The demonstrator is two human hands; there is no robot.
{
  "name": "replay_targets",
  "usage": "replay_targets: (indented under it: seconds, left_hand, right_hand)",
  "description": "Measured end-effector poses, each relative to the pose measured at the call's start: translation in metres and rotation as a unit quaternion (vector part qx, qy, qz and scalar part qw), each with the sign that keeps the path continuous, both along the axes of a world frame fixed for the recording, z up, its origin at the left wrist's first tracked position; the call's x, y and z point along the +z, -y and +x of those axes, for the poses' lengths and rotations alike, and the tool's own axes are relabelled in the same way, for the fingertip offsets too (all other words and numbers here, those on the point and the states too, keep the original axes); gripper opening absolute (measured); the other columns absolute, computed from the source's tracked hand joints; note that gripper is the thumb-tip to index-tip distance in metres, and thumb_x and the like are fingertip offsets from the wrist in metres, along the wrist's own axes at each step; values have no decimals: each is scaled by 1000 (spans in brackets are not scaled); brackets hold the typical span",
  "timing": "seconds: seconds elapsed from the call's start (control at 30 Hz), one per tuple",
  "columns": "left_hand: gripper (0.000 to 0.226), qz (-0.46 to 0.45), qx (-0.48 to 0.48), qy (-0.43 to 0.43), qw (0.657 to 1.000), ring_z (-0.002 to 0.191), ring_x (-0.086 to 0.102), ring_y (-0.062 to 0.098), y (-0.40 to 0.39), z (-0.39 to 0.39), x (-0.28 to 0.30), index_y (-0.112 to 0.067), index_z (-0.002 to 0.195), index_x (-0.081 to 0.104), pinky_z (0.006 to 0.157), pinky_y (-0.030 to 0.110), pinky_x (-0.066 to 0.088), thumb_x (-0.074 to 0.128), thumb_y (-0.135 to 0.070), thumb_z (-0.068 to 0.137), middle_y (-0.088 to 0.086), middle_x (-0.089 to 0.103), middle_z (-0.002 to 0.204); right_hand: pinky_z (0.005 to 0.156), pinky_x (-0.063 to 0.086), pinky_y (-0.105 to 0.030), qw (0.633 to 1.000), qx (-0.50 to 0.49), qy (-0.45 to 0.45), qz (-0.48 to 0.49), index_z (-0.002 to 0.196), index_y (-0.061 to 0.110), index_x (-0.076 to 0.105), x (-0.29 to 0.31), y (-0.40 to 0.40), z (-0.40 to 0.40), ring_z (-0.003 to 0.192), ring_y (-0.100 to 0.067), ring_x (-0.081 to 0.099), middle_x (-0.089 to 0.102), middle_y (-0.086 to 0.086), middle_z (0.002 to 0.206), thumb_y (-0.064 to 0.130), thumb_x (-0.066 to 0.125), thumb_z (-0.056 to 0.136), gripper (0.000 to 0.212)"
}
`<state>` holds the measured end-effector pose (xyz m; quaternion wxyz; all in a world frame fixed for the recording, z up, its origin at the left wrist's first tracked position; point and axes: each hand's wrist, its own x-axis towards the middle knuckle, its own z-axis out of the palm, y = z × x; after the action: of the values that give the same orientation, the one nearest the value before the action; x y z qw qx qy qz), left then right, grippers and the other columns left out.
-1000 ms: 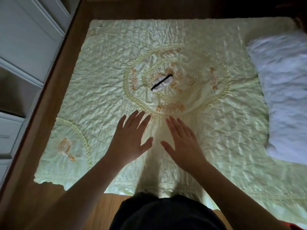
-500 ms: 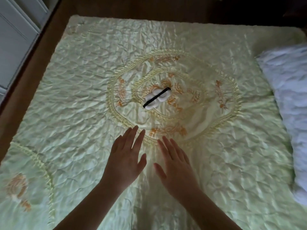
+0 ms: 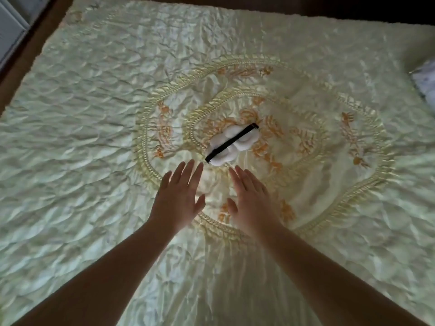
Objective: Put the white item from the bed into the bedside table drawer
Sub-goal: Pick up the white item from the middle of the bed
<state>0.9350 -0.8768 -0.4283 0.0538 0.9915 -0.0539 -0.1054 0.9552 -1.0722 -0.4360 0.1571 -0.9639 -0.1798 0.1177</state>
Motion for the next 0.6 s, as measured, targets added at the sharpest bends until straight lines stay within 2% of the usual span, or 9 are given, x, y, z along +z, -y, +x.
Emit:
replay_targets:
  seconds: [0.17,0.3,0.37,0.47,0.6]
  left_hand:
    - [92,31,24,16,999,149,-16,27,-6,16,-59,-21,153,-15,115,63,3,21,-71,85,5,-19,162]
    - [89,36,12,-32,999,145,-27,28,-16,22,-103,-29,148,-26,112,69,-1,7,-79,82,0,-30,159]
    - [86,29,24,-20,999,148,-16,34,-19,20,-117,-30,152,-14,112,69,4,10,-77,85,4,-17,163]
    - [75,-7,8,20,1000,149,8,36,-17,16,-127,-26,155,16,110,71,13,27,-64,90,6,14,163]
    - [73,-3,-1,65,998,149,8,35,-21,15,-144,-27,154,17,111,70,11,27,-60,90,5,16,163]
  right_hand:
    - [122,7,-41,999,2,7,-41,152,23,-13,-40,-6,41,151,-23,0,-1,-2,164,32,56,92,92]
    - [121,5,-41,996,14,28,-83,152,21,-15,-60,-8,80,150,-24,-2,-4,-2,164,27,51,93,89]
    - [121,7,-43,996,18,50,-69,153,22,-12,-69,-11,91,150,-23,1,0,-2,164,31,48,93,86]
    - [121,10,-47,997,5,60,-47,154,25,-4,-78,-19,104,150,-23,6,4,1,164,31,52,92,83]
    - [121,5,-47,996,19,64,-66,154,26,3,-91,-26,124,150,-23,2,2,1,164,38,54,92,81]
